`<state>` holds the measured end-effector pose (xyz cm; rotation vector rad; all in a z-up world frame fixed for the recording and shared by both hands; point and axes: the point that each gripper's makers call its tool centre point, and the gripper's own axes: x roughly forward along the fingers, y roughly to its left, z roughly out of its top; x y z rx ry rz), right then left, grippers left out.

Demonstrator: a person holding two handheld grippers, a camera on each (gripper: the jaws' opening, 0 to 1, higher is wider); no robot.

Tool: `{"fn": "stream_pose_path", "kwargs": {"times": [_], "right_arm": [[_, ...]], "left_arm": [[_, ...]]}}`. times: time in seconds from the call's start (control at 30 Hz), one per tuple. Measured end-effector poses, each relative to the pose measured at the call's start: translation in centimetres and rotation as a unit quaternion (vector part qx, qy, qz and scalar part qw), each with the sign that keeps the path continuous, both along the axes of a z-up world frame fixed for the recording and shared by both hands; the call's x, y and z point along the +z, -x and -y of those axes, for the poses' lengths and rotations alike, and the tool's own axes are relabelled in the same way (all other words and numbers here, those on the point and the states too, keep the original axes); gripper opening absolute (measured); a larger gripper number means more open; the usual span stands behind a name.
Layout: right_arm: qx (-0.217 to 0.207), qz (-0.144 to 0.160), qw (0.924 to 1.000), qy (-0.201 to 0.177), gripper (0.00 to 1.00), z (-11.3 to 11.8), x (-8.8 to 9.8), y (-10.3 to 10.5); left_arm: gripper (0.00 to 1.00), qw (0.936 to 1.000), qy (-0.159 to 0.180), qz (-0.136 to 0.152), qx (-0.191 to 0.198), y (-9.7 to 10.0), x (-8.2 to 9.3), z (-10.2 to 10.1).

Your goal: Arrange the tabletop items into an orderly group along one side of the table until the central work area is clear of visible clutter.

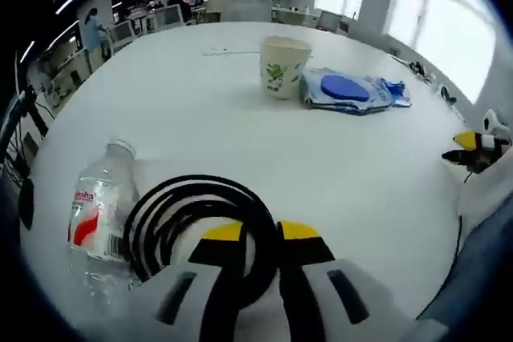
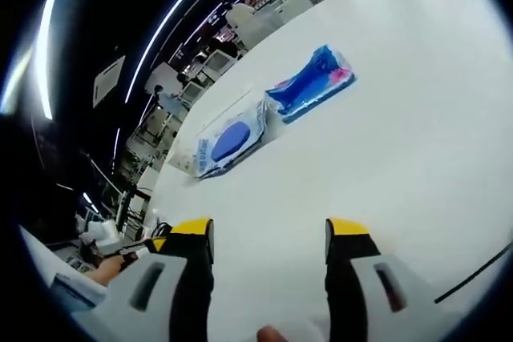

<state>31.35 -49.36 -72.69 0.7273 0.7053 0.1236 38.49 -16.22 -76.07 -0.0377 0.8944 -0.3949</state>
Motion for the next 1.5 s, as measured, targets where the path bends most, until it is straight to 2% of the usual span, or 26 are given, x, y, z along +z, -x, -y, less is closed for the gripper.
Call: {"fn": "stream_pose_path", "kwargs": {"times": [0.03, 0.07, 0.13, 0.23, 0.33, 0.43, 0.5, 0.53, 0.6, 0.7, 0.77, 0.8, 0.9, 0.97, 1.07, 1.1, 1.13, 1.2, 1.23, 1.27, 1.3, 1.33, 1.37, 1.43, 1.47, 1.5], "right_arm": [[0.000, 0.000, 1.0000, 0.000, 0.55, 0.1, 0.0, 0.0], [0.000, 0.000, 1.0000, 0.000, 0.54, 0.1, 0.0, 0.0], [-0.001, 0.000, 1.0000, 0.000, 0.54, 0.0, 0.1, 0.1], [-0.001, 0.000, 1.0000, 0.000, 0.54, 0.0, 0.2, 0.2], [0.000, 0.000, 1.0000, 0.000, 0.54, 0.1, 0.1, 0.2], [0.005, 0.002, 1.0000, 0.001, 0.54, -0.1, 0.2, 0.1], [0.007, 0.004, 1.0000, 0.001, 0.54, -0.3, 0.3, 0.0], [0.010, 0.007, 0.9999, 0.000, 0.54, -0.4, 0.4, -0.1], [0.016, 0.011, 0.9998, 0.001, 0.55, -0.7, 0.6, -0.2], [0.027, 0.020, 0.9994, 0.003, 0.57, -1.1, 1.0, -0.5], [0.047, 0.033, 0.9982, 0.017, 0.60, -1.5, 1.4, -0.8], [0.059, 0.038, 0.9972, 0.024, 0.61, -1.8, 1.5, -0.9], [0.104, 0.058, 0.9915, 0.052, 0.65, -2.9, 2.4, -1.1], [0.133, 0.070, 0.9866, 0.064, 0.67, -4.0, 2.9, -1.2], [0.163, 0.097, 0.9800, 0.059, 0.72, -5.7, 4.3, -1.7], [0.170, 0.105, 0.9783, 0.055, 0.73, -6.2, 4.8, -1.8], [0.181, 0.118, 0.9752, 0.049, 0.75, -6.9, 5.6, -2.0], [0.212, 0.140, 0.9653, 0.058, 0.80, -8.1, 6.9, -2.3], [0.227, 0.149, 0.9601, 0.065, 0.81, -8.6, 7.2, -2.5], [0.256, 0.163, 0.9497, 0.075, 0.83, -9.5, 7.8, -2.6], [0.271, 0.170, 0.9441, 0.081, 0.84, -9.9, 8.1, -2.7], [0.294, 0.181, 0.9343, 0.087, 0.85, -10.7, 8.6, -2.8], [0.307, 0.192, 0.9282, 0.085, 0.86, -11.2, 9.2, -2.9], [0.328, 0.213, 0.9173, 0.074, 0.87, -12.3, 10.3, -3.0], [0.342, 0.225, 0.9099, 0.064, 0.87, -13.0, 11.0, -3.1], [0.353, 0.231, 0.9047, 0.059, 0.87, -13.4, 11.3, -3.0]], "left_arm": [[0.06, 0.9998, 0.016, -0.001, 0.014, -0.2, 0.2, -0.1], [0.05, 0.9992, 0.033, -0.014, 0.018, 0.2, 0.2, 0.4], [0.04, 0.9996, 0.028, -0.001, 0.011, 0.3, 1.0, 0.4], [0.03, 0.9966, 0.078, 0.013, 0.023, 0.2, 2.6, 1.3], [0.03, 0.9949, 0.094, 0.022, 0.030, -0.2, 4.0, 1.3], [0.03, 0.9897, 0.134, 0.035, 0.037, -0.5, 5.8, 2.2], [0.03, 0.9856, 0.163, 0.037, 0.027, -0.5, 7.2, 3.1], [0.03, 0.9824, 0.184, 0.029, 0.009, -0.4, 7.8, 4.1], [0.03, 0.9788, 0.199, 0.042, -0.019, -0.3, 9.1, 5.3], [0.03, 0.9715, 0.226, 0.042, -0.060, 0.4, 10.9, 7.4], [0.02, 0.9594, 0.263, 0.036, -0.096, 1.1, 12.4, 9.0], [0.02, 0.9513, 0.282, 0.035, -0.119, 1.4, 13.5, 9.9], [0.02, 0.9321, 0.321, 0.035, -0.164, 2.3, 15.9, 11.7], [0.02, 0.9223, 0.333, 0.029, -0.194, 3.1, 16.9, 12.7], [0.02, 0.9176, 0.332, 0.028, -0.217, 3.3, 17.4, 13.5], [0.02, 0.9135, 0.338, 0.023, -0.225, 3.7, 17.7, 13.8], [0.02, 0.9061, 0.352, 0.021, -0.234, 3.9, 18.2, 14.1], [0.02, 0.8873, 0.383, 0.008, -0.257, 4.9, 19.5, 14.8], [0.02, 0.8813, 0.391, 0.011, -0.265, 5.2, 20.0, 15.0], [0.02, 0.8676, 0.412, 0.001, -0.279, 5.9, 20.9, 15.4], [0.02, 0.8607, 0.421, -0.002, -0.286, 6.2, 21.3, 15.6], [0.02, 0.8544, 0.430, 0.000, -0.292, 6.4, 21.7, 15.7], [0.02, 0.8436, 0.444, -0.005, -0.302, 6.8, 22.3, 16.0], [0.02, 0.8323, 0.457, -0.012, -0.313, 7.3, 22.9, 16.1], [0.02, 0.8304, 0.460, -0.011, -0.315, 7.3, 23.0, 16.1], [0.02, 0.8245, 0.468, -0.011, -0.318, 7.5, 23.3, 16.2]]}}
